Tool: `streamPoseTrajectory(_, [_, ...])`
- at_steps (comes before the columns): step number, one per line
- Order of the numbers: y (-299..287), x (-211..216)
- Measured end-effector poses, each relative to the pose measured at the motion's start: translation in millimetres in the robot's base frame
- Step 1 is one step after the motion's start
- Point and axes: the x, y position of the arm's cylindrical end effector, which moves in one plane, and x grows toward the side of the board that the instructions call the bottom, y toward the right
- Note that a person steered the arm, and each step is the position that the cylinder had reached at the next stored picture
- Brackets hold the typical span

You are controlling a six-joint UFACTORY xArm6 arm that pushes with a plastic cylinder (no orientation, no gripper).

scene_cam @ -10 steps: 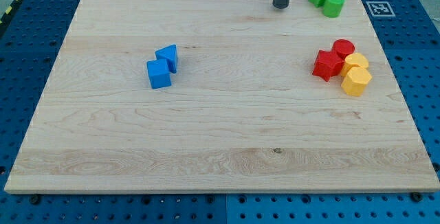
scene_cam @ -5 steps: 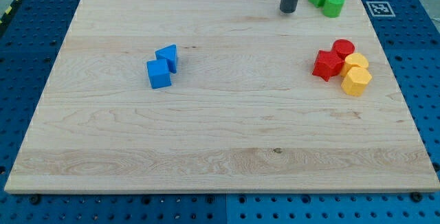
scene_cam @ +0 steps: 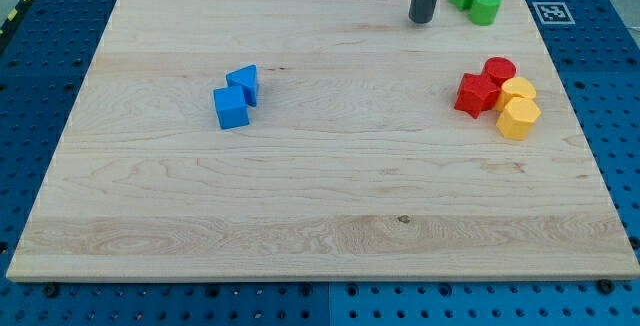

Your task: Move the red circle into the red star slightly

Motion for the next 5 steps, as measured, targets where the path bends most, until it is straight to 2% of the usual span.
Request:
streamPoseTrajectory(3, [0.0,12.5])
streamPoseTrajectory(5, [45.2,40.6])
